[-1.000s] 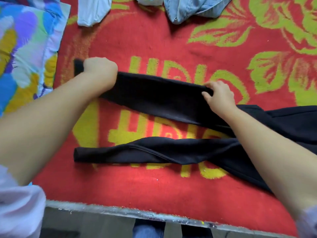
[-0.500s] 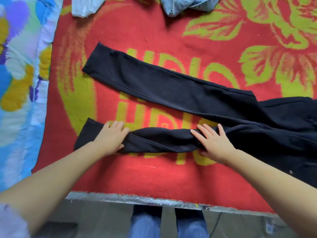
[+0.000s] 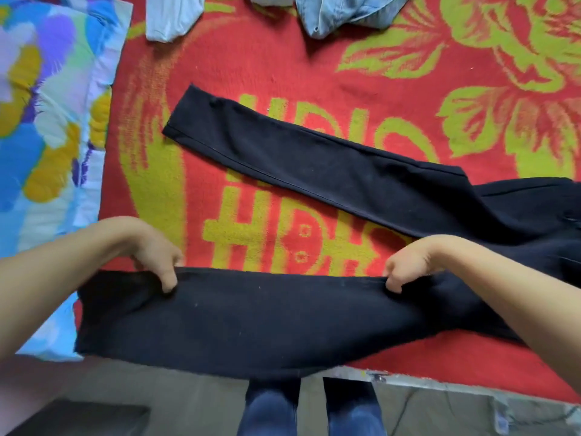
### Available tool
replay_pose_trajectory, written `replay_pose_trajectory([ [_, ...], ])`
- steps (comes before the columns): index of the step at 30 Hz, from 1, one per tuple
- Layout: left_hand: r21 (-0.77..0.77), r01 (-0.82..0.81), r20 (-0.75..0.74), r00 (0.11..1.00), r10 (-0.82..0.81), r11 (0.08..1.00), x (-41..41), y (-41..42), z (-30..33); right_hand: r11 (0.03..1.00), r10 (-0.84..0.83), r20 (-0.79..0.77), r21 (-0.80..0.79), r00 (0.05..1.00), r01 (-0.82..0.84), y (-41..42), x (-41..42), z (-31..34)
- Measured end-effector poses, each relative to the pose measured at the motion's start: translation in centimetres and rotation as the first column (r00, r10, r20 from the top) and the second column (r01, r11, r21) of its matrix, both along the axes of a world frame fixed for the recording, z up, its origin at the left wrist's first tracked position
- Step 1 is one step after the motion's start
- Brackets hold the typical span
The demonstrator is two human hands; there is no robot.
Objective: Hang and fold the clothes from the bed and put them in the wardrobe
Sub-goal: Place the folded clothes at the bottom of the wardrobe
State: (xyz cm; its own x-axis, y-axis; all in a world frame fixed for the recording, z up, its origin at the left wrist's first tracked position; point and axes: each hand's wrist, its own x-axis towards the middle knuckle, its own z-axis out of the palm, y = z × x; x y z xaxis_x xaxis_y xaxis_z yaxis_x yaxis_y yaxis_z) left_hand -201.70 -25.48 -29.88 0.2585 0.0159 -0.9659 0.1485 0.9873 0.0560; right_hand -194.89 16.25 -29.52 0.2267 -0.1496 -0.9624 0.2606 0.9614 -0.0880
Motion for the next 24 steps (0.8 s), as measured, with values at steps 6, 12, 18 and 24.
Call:
replay_pose_trajectory([
  [6, -0.181, 0.312, -0.487, 0.795, -0.361, 0.933, -2.4, 0.9, -4.2, 0.993, 0.113, -0.761, 0.077, 0.639, -0.085, -1.1, -0.5, -5.3],
  [12, -0.388, 0.320, -0.451, 0.752, -0.480, 0.865, -3.7, 1.5, -5.8, 0.998, 0.042, -0.821, 0.061, 0.569, 0.014, -0.8, -0.4, -6.3],
  [18, -0.027, 0.353, -0.987, 0.138, -0.081, 0.935, -11.5, 9.9, -4.4, 0.916, -0.098, -0.995, -0.078, 0.030, 0.393, 3.8, -8.6, -4.4],
  [24, -0.112, 0.423, -0.952, 0.214, -0.219, 0.899, -17.4, 13.7, -7.7, 0.906, 0.262, -0.892, 0.359, 0.368, 0.226, 7.0, -10.2, -7.7],
])
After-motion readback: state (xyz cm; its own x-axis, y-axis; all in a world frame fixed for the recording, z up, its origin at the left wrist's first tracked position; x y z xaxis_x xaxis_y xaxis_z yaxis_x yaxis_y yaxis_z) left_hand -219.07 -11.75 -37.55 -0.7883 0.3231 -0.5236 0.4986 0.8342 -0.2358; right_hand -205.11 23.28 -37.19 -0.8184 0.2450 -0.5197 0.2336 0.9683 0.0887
